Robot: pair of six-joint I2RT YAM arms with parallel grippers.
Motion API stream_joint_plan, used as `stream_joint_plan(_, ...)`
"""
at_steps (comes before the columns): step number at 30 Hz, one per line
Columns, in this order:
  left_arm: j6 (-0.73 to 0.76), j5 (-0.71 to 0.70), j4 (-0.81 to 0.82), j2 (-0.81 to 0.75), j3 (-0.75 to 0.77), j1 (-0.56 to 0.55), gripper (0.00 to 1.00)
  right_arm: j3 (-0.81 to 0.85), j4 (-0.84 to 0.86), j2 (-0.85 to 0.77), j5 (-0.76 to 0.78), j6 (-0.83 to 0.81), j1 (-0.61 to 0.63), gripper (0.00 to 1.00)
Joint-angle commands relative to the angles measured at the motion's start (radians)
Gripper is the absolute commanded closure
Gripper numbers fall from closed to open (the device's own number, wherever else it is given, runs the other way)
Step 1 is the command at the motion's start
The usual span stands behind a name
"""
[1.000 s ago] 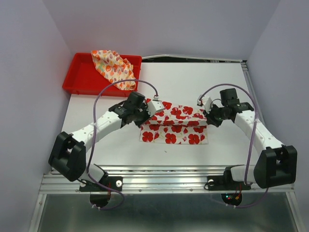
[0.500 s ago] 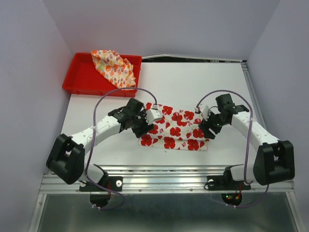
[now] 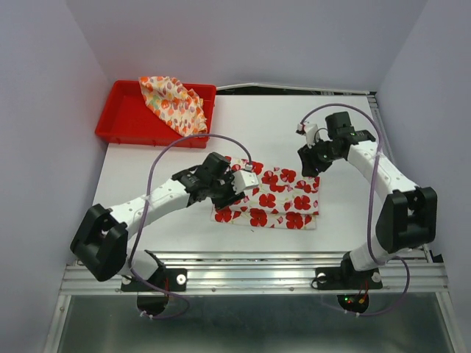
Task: Fold and stack the skirts
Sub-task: Fold the skirt
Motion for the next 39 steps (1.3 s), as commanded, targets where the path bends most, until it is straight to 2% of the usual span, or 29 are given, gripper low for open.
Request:
stream_joint_plan(1,-0.021,-0.038,0.043,0.046,0.05,-0.031,0.46,0.034,-0.018,0.075,0.017,0.145,0.002,0.45)
stream_joint_plan(6,-0.014,-0.101,0.089,0.082,0.044,-0.086,0.42,-0.047,0.028,0.089,0.043,0.291,0.002,0.46)
stream_joint_plan(11,0.036,-0.139,0.124,0.102,0.033,-0.138,0.4,-0.13,0.103,0.164,0.086,0.331,0.002,0.48)
stream_joint_plan(16,0.032,-0.162,0.134,0.155,0.068,-0.19,0.41,-0.144,0.172,0.268,0.111,0.36,0.002,0.52)
stream_joint_plan(23,-0.017,-0.151,0.144,0.186,0.081,-0.195,0.43,-0.021,0.203,0.465,0.146,0.374,0.002,0.55)
stream_joint_plan(29,-0.054,-0.168,0.166,0.187,0.09,-0.195,0.44,0.21,0.193,0.6,0.167,0.371,0.002,0.57)
stream_joint_plan(31,-0.064,-0.177,0.168,0.203,0.111,-0.196,0.45,0.279,0.171,0.601,0.161,0.382,0.002,0.57)
stream_joint_plan(34,-0.074,-0.187,0.161,0.241,0.176,-0.201,0.46,0.349,0.167,0.511,0.141,0.427,0.002,0.55)
stream_joint_plan(37,-0.113,-0.185,0.181,0.276,0.24,-0.204,0.46,0.331,0.177,0.357,0.117,0.529,-0.044,0.51)
stream_joint_plan(39,-0.155,-0.162,0.221,0.296,0.274,-0.204,0.46,0.266,0.178,0.28,0.045,0.632,-0.087,0.5)
